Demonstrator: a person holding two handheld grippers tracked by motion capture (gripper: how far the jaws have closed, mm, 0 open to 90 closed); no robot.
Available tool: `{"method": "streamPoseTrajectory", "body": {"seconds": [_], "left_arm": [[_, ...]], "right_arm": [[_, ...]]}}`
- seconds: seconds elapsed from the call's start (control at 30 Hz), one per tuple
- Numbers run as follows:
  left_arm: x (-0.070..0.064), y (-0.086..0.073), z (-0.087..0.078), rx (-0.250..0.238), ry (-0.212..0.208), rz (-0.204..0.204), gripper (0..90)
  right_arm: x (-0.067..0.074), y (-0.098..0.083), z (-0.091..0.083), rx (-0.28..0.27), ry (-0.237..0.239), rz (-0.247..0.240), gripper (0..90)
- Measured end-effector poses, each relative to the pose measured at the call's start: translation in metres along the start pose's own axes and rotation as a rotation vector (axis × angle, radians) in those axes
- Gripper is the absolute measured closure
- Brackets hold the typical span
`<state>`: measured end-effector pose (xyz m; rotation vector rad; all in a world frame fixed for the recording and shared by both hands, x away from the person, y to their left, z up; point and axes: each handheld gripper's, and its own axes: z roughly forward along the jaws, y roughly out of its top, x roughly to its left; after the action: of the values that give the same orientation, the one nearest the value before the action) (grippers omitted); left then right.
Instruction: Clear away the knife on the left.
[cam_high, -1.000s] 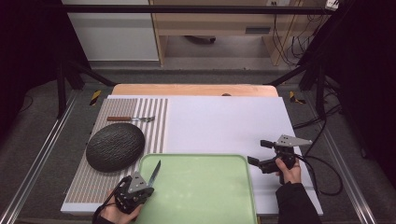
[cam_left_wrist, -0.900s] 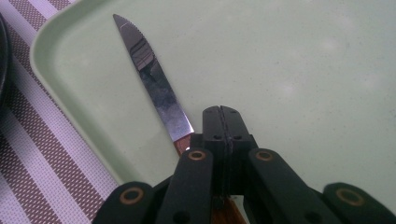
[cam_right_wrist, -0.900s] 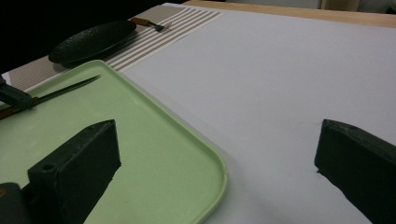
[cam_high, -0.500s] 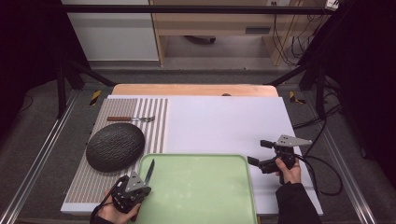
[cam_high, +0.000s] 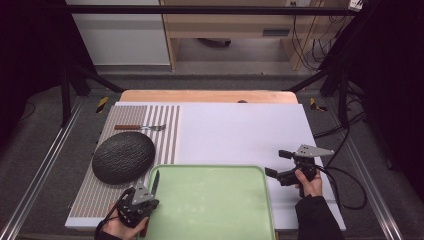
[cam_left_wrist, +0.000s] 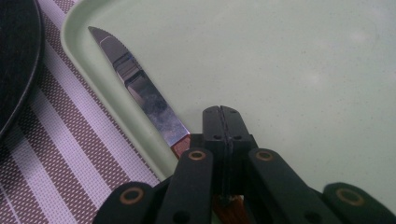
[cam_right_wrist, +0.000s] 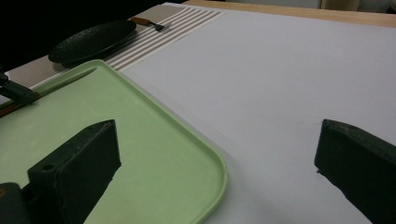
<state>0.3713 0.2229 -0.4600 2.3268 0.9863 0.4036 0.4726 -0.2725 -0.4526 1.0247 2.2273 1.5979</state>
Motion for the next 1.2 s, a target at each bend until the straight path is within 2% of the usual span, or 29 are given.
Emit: {"method": "streamPoseTrajectory", "body": {"seconds": [0.27, 0.37, 0.47, 0.57, 1.0, 1.2], "left_arm": [[0.001, 0.000, 0.000, -0.003, -0.004, -0.003, 89.8], [0.002, 0.000, -0.003, -0.032, -0.019, -0.007, 89.5], [0.004, 0.001, -0.005, -0.059, -0.040, -0.020, 84.9], [0.008, 0.002, -0.008, -0.091, -0.064, -0.031, 76.8], [0.030, 0.009, -0.023, -0.193, -0.101, -0.068, 34.9], [0.040, 0.014, -0.028, -0.199, -0.068, -0.042, 20.5]], "right_arm": [[0.000, 0.000, 0.000, 0.002, 0.002, 0.001, 0.3], [0.000, 0.000, 0.000, 0.004, 0.002, 0.001, 0.3], [0.000, 0.000, 0.000, 0.005, 0.001, 0.002, 0.3], [0.000, 0.000, 0.000, 0.003, 0.002, 0.002, 0.3], [0.000, 0.000, 0.001, 0.006, 0.001, 0.002, 0.3], [0.000, -0.001, 0.001, 0.011, 0.001, 0.003, 0.3]]}}
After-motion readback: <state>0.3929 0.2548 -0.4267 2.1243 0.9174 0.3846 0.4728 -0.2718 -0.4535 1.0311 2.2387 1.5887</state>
